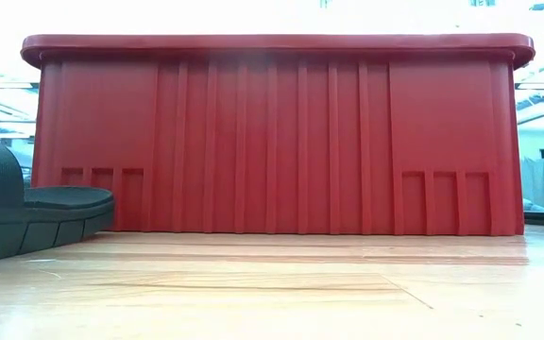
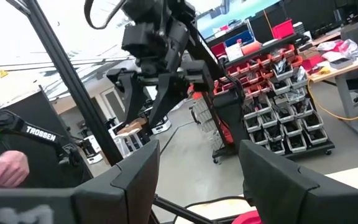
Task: Pick and place slides into bin
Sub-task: Put the black slide into the red bin
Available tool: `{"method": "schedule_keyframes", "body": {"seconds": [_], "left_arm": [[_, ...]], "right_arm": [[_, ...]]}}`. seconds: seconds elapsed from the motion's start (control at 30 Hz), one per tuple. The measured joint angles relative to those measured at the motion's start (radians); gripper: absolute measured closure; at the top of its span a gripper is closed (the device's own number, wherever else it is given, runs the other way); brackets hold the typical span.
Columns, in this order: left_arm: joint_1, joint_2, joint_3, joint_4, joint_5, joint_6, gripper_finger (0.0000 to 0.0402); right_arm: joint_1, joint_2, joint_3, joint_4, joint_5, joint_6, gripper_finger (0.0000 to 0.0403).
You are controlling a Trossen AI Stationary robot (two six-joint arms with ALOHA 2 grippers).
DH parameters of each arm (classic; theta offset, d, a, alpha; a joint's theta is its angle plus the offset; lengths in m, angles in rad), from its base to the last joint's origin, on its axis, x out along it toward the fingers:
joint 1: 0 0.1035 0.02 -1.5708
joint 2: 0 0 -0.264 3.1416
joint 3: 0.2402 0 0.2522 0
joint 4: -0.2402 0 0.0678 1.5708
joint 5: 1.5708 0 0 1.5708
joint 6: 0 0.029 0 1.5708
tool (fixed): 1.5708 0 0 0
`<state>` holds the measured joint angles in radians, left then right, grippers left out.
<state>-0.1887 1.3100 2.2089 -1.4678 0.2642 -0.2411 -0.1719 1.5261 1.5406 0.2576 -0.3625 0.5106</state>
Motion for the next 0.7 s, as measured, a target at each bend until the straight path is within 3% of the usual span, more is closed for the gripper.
{"method": "schedule_keyframes", "body": {"seconds": [0.2,0.7], "left_arm": [[-0.059,0.007,-0.044,-0.009,-0.001,-0.023,0.0192],[-0.208,0.005,-0.384,0.089,0.023,-0.13,0.0192]], "right_arm": [[0.0,0.0,0.0,-0.006,0.0,0.0,0.0191],[0.06,0.0,0.0,-0.008,-0.005,-0.002,0.0192]]}}
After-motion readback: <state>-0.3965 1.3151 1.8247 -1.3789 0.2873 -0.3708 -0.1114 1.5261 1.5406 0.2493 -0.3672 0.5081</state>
